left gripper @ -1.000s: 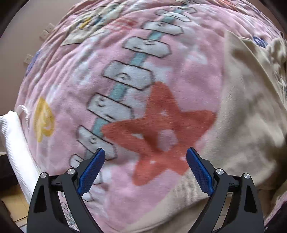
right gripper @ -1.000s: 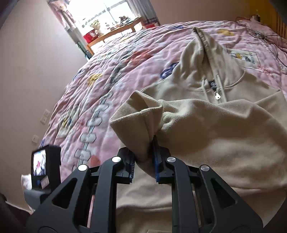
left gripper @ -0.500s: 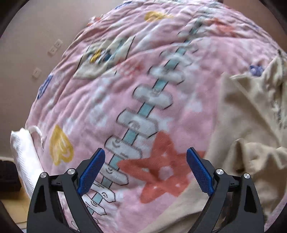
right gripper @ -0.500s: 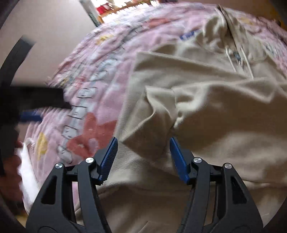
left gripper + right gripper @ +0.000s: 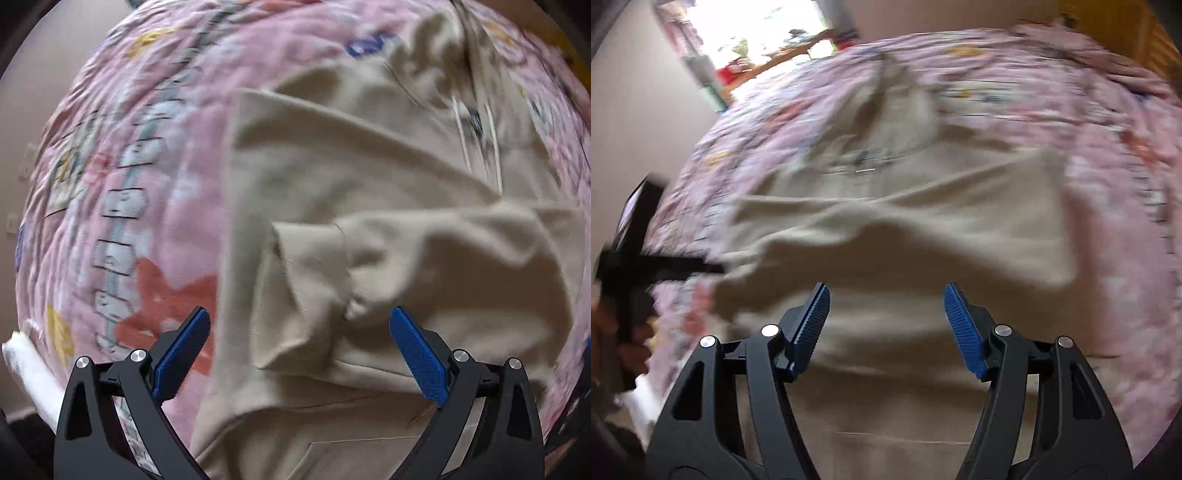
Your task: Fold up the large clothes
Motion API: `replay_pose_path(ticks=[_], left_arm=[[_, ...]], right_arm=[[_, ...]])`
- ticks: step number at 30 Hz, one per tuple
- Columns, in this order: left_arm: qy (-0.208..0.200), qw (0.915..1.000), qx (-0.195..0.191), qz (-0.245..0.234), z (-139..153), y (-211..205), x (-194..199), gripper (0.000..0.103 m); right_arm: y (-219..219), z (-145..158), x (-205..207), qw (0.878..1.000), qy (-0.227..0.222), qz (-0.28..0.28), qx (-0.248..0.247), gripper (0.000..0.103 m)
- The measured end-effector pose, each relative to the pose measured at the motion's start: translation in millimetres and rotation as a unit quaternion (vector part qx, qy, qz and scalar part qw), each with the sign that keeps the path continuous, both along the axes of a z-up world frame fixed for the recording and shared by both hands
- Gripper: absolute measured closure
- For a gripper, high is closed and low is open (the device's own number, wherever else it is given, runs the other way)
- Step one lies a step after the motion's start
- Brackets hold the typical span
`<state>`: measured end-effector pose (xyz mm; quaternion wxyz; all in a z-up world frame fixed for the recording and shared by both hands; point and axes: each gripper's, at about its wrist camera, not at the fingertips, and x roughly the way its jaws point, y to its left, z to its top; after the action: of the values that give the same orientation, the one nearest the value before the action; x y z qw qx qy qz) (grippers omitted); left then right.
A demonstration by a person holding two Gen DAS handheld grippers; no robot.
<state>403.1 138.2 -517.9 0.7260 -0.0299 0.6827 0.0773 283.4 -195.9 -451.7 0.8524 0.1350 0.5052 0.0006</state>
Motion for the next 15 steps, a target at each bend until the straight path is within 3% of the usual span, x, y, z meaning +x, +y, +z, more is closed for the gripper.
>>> replay_pose_path(ticks=[1, 2, 4, 6, 8, 11, 13, 15], left_arm=[[0.008, 1.0, 0.002, -0.005, -8.2, -2.5, -0.1, 0.016], [0.015, 0.9998, 0.008, -0.007, -14.2, -4.0, -0.8, 0.035], [0.042, 0.9991, 0.0, -0.009, -32.5, -1.9, 1.3, 0.054], [0.041, 0.9986, -0.033, 0.011, -39.5, 4.7, 2.4, 0.06], [0.033, 0.9984, -0.04, 0.023, -40.8, 8.5, 2.2, 0.066], [0.026, 0.9995, -0.011, 0.017, -36.4, 1.3, -3.9, 0.074], [0.016, 0.9994, 0.026, 0.016, -30.0, -1.9, -13.7, 0.085], [0.003, 0.9991, 0.037, 0.022, -22.0, 0.0, -26.0, 0.085]], right_arm=[[-16.6, 1.3, -0.3, 1.0, -0.001, -0.015, -0.012, 0.04], [-30.3, 2.1, 0.0, 0.999, -0.002, -0.028, -0.024, 0.039], [-60.4, 4.2, 2.0, 0.998, -0.006, -0.051, -0.036, 0.04], [-83.2, 2.0, 9.5, 0.997, -0.01, -0.066, -0.046, 0.04], [-98.5, -3.1, 24.9, 0.997, -0.003, -0.063, -0.049, 0.039], [-113.7, -18.5, 60.1, 0.998, 0.009, -0.048, -0.032, 0.04], [-115.3, -37.1, 88.1, 0.999, 0.036, -0.031, -0.02, 0.04], [-103.8, -57.1, 110.9, 0.997, 0.061, -0.002, -0.052, 0.04]])
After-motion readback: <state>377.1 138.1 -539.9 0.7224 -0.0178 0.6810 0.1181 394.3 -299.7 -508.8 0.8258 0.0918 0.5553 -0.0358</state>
